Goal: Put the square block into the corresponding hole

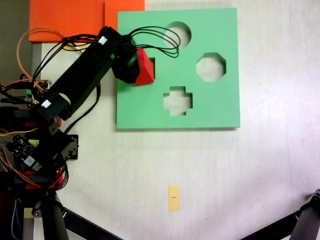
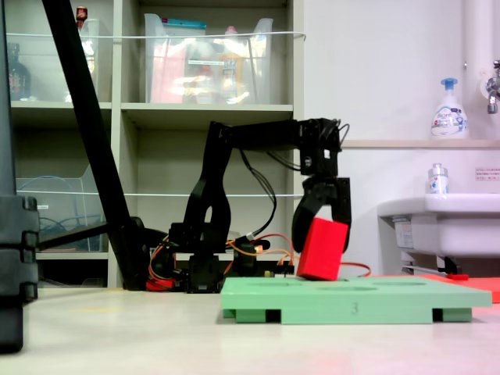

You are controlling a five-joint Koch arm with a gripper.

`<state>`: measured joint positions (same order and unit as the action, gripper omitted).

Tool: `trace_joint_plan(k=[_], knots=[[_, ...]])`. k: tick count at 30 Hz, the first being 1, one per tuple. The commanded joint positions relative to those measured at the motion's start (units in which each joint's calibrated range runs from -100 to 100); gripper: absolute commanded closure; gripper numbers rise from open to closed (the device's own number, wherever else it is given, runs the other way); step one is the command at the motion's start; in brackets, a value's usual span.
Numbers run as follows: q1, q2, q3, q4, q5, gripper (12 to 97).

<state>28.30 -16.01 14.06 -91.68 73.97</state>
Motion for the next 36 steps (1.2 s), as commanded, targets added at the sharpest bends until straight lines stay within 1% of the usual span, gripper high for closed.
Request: trace_joint_plan(k=[1, 4, 17, 27, 29, 31, 33, 34, 36], knots=[[0.63, -2.43, -1.4, 4.49, 2.69, 69.7], [0.78, -2.15, -2.6, 8.72, 3.32, 66.2], [1.32, 1.06, -2.3, 16.14, 3.76, 66.2], [1.9, 1.2, -2.6, 16.23, 3.13, 66.1], [1.86, -0.34, -3.99, 16.04, 2.83, 62.4], [1.86, -2.71, -4.89, 15.85, 1.76, 55.9], [1.76, -5.64, -4.89, 14.98, 0.54, 54.7], [1.76, -7.46, -4.89, 13.44, 0.54, 51.8], [1.61, -12.35, -4.59, 11.03, 0.44, 39.2]])
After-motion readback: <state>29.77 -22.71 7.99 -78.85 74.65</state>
